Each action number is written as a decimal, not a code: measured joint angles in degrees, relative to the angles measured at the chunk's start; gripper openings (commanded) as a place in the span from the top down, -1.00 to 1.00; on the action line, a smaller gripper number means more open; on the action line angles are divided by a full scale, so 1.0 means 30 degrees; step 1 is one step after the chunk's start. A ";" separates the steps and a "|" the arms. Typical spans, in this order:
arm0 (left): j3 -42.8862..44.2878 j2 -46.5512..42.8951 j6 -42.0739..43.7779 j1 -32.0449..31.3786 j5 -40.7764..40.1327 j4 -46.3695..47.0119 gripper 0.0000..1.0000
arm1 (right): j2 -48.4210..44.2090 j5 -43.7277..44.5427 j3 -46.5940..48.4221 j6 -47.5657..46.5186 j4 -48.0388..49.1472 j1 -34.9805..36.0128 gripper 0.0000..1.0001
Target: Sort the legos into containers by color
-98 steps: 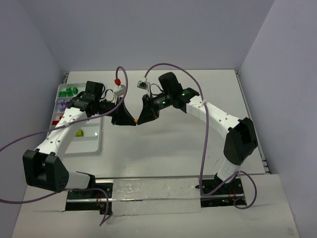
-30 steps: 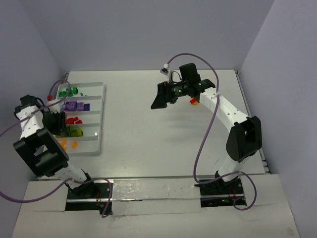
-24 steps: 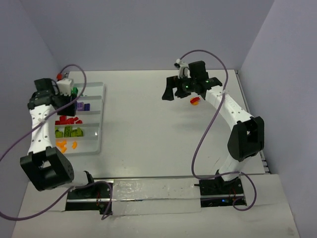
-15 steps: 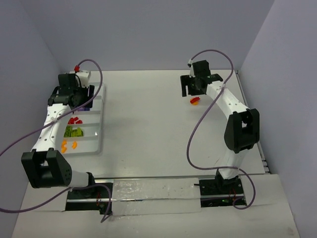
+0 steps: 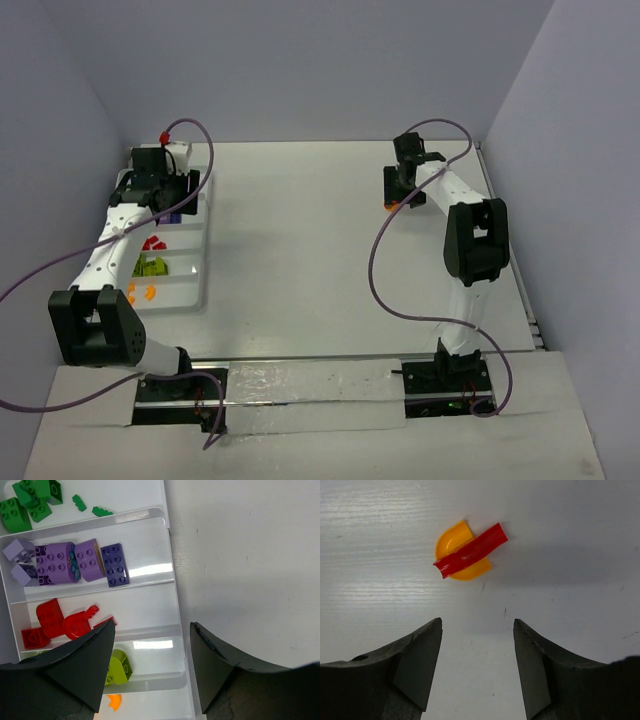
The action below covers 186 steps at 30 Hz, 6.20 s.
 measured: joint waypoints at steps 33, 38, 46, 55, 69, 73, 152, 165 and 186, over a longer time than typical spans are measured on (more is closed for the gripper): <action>-0.0007 0.0582 -0.0157 -0.0001 0.0699 -0.0007 -0.41 | 0.5625 -0.0368 0.6446 0.1096 -0.1885 -0.0213 -0.15; -0.0007 0.0701 -0.0157 -0.0001 0.0757 -0.0015 -0.41 | 0.5625 -0.1140 0.6448 0.0256 -0.1927 -0.0220 -0.04; -0.0004 0.0968 -0.0149 -0.0001 0.0982 -0.0040 -0.41 | 0.5625 -0.2351 0.6345 -0.1588 -0.2089 -0.0227 -0.03; 0.0000 0.1143 -0.0142 -0.0001 0.1348 -0.0138 -0.41 | 0.5451 -0.4442 0.5414 -0.4713 -0.2084 -0.0220 -0.08; 0.0000 0.1143 -0.0140 -0.0001 0.1712 -0.0168 -0.40 | 0.4813 -0.5508 0.4505 -0.6128 -0.2116 -0.0038 0.51; 0.0000 0.1143 -0.0128 -0.0001 0.1762 -0.0168 -0.41 | 0.4781 -0.5527 0.4510 -0.6111 -0.2247 -0.0017 0.41; -0.6138 -0.3182 -0.6097 -0.0561 2.0554 0.8308 -0.27 | -0.3433 -1.9291 0.1103 -0.7540 -0.3413 0.4040 1.00; -0.6172 -0.1999 -0.9600 -0.4115 2.2038 1.2219 -0.23 | -0.3540 -2.2382 0.0722 -0.7087 -0.3765 0.6807 1.00; -0.6240 -0.0620 -1.3891 -0.5609 2.3093 1.7161 -0.06 | -0.3540 -2.3470 0.0722 -0.7167 -0.4364 0.7430 1.00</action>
